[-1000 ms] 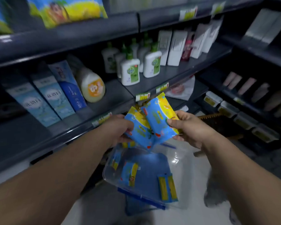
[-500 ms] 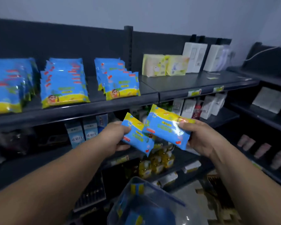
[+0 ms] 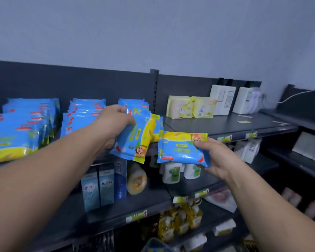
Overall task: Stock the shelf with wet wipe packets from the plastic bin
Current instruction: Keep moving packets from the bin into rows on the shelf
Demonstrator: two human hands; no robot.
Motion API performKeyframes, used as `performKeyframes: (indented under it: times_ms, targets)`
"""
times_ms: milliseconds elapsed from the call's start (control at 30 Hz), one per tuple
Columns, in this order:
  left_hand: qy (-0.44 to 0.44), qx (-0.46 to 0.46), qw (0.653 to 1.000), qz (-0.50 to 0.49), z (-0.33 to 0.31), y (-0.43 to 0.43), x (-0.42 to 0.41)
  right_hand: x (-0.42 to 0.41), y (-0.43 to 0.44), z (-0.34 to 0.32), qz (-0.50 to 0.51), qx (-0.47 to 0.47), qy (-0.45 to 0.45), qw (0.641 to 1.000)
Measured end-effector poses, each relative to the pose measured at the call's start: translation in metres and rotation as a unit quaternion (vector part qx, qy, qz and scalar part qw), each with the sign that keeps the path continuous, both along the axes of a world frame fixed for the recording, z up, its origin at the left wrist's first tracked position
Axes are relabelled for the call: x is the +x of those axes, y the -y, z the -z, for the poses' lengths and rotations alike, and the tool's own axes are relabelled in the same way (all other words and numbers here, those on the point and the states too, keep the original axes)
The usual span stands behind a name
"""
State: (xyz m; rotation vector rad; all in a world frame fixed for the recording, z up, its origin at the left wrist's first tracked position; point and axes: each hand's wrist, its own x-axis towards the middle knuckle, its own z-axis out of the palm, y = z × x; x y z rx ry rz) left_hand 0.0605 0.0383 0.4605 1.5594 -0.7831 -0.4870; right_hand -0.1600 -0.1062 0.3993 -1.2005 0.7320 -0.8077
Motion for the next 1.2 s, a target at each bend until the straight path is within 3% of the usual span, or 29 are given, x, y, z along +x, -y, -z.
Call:
performKeyframes:
  times_ms: [333,600,867,1033,1200]
  targets:
    - [0.147,-0.030,0.989,0.001,-0.044,0.020,0.052,0.085,0.027,-0.023,-0.012,-0.087,-0.037,0.995]
    - [0.166,-0.006,0.986,-0.004,-0.054,0.038,0.082,0.139,0.055,-0.005,-0.016,-0.165,-0.112,0.980]
    - [0.180,0.010,0.984,0.005,-0.053,0.055,0.096,0.174,0.073,-0.003,0.048,-0.275,-0.146,0.949]
    - [0.217,0.042,0.975,0.021,-0.046,0.065,0.099,0.191,0.078,-0.002,0.046,-0.259,-0.123,0.957]
    - [0.281,0.151,0.946,0.059,-0.027,0.081,0.097,0.177,0.082,-0.002,0.014,-0.249,-0.143,0.958]
